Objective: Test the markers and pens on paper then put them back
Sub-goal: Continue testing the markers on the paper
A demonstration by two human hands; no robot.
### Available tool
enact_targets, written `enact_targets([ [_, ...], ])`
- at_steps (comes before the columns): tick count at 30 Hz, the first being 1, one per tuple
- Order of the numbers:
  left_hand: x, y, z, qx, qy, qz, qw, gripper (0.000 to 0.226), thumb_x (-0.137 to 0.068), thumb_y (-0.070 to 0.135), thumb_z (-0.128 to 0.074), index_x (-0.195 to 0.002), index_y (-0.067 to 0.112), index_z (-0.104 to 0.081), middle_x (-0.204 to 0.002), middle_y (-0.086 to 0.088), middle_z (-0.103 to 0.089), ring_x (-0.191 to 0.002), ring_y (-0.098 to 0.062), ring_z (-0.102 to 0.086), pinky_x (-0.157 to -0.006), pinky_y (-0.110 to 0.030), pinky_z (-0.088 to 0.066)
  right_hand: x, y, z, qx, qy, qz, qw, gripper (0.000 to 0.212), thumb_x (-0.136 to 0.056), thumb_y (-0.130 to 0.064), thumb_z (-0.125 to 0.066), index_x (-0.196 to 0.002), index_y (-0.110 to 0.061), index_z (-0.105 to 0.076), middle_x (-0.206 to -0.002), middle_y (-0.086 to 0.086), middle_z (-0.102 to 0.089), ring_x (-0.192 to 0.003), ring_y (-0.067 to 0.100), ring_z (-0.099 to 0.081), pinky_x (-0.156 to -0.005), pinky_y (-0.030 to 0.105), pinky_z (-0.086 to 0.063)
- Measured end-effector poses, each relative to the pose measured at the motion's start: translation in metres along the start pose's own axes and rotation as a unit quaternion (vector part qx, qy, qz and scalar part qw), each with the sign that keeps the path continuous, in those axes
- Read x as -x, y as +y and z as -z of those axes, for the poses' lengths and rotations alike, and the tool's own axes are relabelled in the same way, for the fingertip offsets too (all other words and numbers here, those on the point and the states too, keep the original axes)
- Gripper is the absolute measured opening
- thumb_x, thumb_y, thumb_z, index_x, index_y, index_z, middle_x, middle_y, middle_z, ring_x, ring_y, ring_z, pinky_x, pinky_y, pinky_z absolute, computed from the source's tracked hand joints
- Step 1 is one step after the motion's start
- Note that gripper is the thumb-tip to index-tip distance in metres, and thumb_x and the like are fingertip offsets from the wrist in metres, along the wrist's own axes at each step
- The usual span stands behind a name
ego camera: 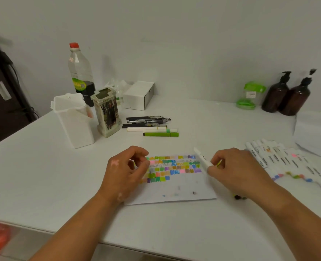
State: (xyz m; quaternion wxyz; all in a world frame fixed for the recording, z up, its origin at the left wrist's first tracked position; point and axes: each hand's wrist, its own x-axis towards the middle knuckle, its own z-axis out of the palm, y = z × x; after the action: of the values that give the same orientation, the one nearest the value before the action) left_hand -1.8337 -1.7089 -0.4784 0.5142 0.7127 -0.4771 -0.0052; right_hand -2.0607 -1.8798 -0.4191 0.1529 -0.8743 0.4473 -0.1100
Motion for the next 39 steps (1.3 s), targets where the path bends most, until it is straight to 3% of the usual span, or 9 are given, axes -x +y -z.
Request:
enact_targets([
  [2,0.000,0.000,0.000,-0.011,0.004,-0.001,1.000,0.016,-0.087,0.017,-0.073,-0.093,0.031,-0.067,-0.077,0.017,-0.064,-0.081,-0.006,-0.059,-0.062,-0.014,-0.050,-0.001,0.009,-0.004,0.083,-0.009,-0.016,0.996,0.015,-0.083,-0.044,-0.064,-0.090,-0.032,-0.068,-0.077,-0.011,-0.067,-0.068,0.009,-0.063,-0.060,0.028,-0.054],
  [7,0.002,-0.001,0.002,-0.011,0.006,0.012,1.000,0.013,-0.087,0.018,-0.074,-0.086,0.031,-0.069,-0.079,0.017,-0.065,-0.082,-0.006,-0.059,-0.061,-0.013,-0.049,0.002,0.016,-0.018,0.191,0.011,-0.011,0.981,0.024,-0.078,-0.050,-0.060,-0.089,-0.029,-0.062,-0.072,-0.011,-0.057,-0.070,0.012,-0.058,-0.047,0.024,-0.031],
  [13,-0.002,-0.004,0.002,0.005,0.004,0.054,0.999,0.016,-0.088,0.020,-0.073,-0.083,0.034,-0.068,-0.081,0.016,-0.066,-0.083,-0.001,-0.059,-0.059,-0.011,-0.050,-0.022,-0.001,-0.009,0.189,0.057,-0.006,0.980,0.025,-0.083,-0.055,-0.062,-0.091,-0.032,-0.061,-0.079,-0.011,-0.057,-0.070,0.012,-0.054,-0.050,0.025,-0.031],
  [16,-0.004,-0.005,0.000,0.012,0.004,0.069,0.998,0.017,-0.088,0.020,-0.073,-0.081,0.035,-0.068,-0.080,0.015,-0.066,-0.082,0.001,-0.059,-0.054,-0.010,-0.048,-0.054,-0.025,-0.014,0.123,0.055,0.051,0.990,0.018,-0.091,-0.042,-0.064,-0.104,-0.032,-0.069,-0.096,-0.006,-0.069,-0.082,0.016,-0.060,-0.063,0.028,-0.043],
  [19,-0.006,-0.007,0.001,0.010,0.005,0.093,0.996,0.015,-0.089,0.024,-0.071,-0.082,0.036,-0.067,-0.083,0.018,-0.065,-0.085,0.005,-0.059,-0.056,-0.008,-0.049,-0.092,-0.048,-0.029,0.112,0.019,0.108,0.988,0.026,-0.097,-0.026,-0.058,-0.121,-0.023,-0.068,-0.113,0.001,-0.070,-0.099,0.022,-0.063,-0.082,0.034,-0.054],
  [23,-0.008,-0.009,0.001,0.018,0.003,0.114,0.993,0.010,-0.089,0.027,-0.070,-0.083,0.035,-0.068,-0.084,0.018,-0.066,-0.087,0.007,-0.059,-0.058,-0.008,-0.050,-0.131,-0.062,-0.047,0.118,0.000,0.170,0.978,0.031,-0.101,-0.025,-0.056,-0.131,-0.024,-0.063,-0.122,0.003,-0.063,-0.108,0.021,-0.058,-0.093,0.035,-0.051],
  [29,-0.010,-0.007,0.000,0.018,-0.013,0.116,0.993,0.010,-0.091,0.024,-0.070,-0.083,0.031,-0.069,-0.084,0.015,-0.066,-0.084,0.006,-0.059,-0.058,-0.008,-0.048,-0.152,-0.070,-0.067,0.114,-0.009,0.203,0.973,0.023,-0.099,-0.026,-0.057,-0.120,-0.025,-0.065,-0.112,0.004,-0.067,-0.094,0.020,-0.058,-0.078,0.031,-0.048],
  [36,-0.010,-0.005,0.001,0.019,-0.023,0.113,0.993,0.011,-0.091,0.023,-0.070,-0.082,0.030,-0.069,-0.083,0.015,-0.066,-0.083,0.006,-0.059,-0.058,-0.008,-0.048,-0.140,-0.073,-0.065,0.143,-0.070,0.200,0.967,0.028,-0.101,-0.021,-0.050,-0.122,-0.021,-0.068,-0.104,0.001,-0.066,-0.093,0.018,-0.060,-0.079,0.029,-0.050],
  [39,-0.009,-0.004,0.001,0.025,-0.024,0.105,0.994,0.012,-0.091,0.021,-0.069,-0.082,0.030,-0.069,-0.081,0.013,-0.066,-0.080,0.004,-0.059,-0.057,-0.008,-0.047,-0.119,-0.074,-0.049,0.065,-0.074,0.185,0.978,0.019,-0.102,-0.023,-0.053,-0.114,-0.022,-0.067,-0.098,-0.005,-0.063,-0.087,0.014,-0.059,-0.073,0.026,-0.048],
])
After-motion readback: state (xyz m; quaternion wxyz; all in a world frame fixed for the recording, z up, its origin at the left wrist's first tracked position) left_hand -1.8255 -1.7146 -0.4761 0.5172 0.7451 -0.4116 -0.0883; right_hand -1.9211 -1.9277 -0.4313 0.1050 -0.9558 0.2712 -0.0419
